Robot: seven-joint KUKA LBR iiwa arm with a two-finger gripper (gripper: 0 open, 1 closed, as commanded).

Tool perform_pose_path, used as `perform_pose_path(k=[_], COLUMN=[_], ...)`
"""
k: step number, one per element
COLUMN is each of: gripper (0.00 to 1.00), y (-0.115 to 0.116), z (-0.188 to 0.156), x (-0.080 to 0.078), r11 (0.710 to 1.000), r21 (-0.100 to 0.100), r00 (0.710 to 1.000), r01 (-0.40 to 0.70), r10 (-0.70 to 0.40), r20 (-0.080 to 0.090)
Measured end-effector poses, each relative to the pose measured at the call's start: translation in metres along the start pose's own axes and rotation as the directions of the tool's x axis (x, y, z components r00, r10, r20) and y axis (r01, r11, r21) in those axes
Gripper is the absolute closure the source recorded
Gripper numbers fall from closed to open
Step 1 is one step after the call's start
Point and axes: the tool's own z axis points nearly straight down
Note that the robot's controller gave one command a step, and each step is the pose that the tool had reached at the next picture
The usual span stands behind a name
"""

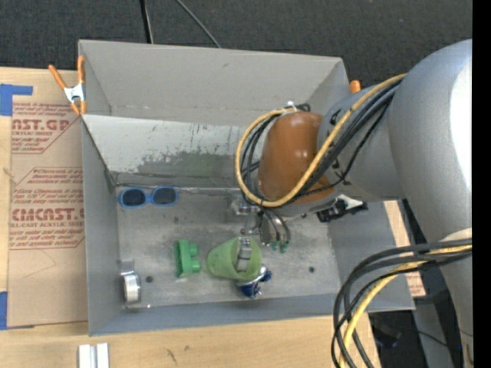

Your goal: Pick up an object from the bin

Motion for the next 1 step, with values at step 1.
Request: perform_pose_path(k=[1], gripper=[1.0], y=[0.0011], z=[0.0], x=[0.0006], r11=[1.0], r21=[-0.002], r00=[1.0], r01=[0.0], r10=[0.0], r20=[-0.004])
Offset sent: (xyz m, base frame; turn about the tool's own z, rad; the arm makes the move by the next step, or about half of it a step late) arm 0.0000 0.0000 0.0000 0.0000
